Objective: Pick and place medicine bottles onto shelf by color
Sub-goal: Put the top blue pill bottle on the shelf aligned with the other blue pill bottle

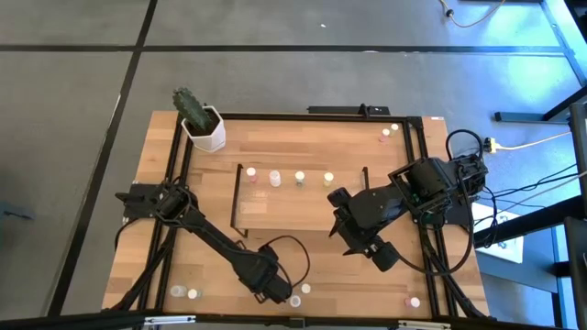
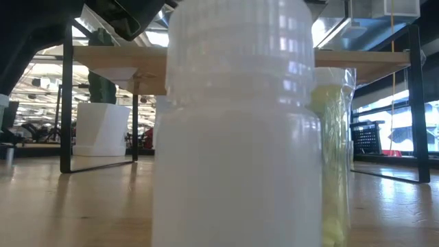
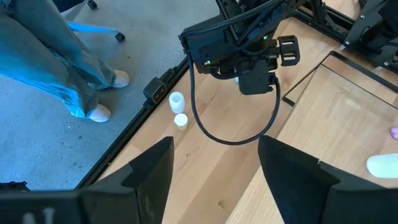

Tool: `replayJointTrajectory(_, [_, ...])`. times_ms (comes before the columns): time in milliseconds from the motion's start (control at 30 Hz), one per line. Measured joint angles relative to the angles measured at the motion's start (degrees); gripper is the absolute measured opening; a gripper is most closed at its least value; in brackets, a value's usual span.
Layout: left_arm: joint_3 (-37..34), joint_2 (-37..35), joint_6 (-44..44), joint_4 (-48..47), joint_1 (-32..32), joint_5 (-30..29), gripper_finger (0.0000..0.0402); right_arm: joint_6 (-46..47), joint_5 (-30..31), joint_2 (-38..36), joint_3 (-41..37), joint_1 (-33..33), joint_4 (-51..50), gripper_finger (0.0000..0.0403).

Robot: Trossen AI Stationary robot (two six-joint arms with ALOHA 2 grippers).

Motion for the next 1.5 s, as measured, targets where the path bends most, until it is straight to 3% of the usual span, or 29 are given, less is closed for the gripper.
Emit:
replayJointTrajectory(600, [7.8, -0.2, -2.8, -3.3, -1.3, -3.4, 0.0212, 0.0, 0.0, 0.0, 0.0, 0.0, 0.0, 0.0236])
replayJointTrajectory(1033, [19.7, -0.8, -5.9, -12.9, -4.9, -11.7, 0.0212, 0.0, 0.0, 0.0, 0.0, 0.0, 0.0, 0.0236])
replayJointTrajectory(1500, [24.5, -3.3, -22.8, -12.9, -13.7, -22.8, 0.0212, -0.1, 0.0, 0.0, 0.0, 0.0, 4.9, 0.0236])
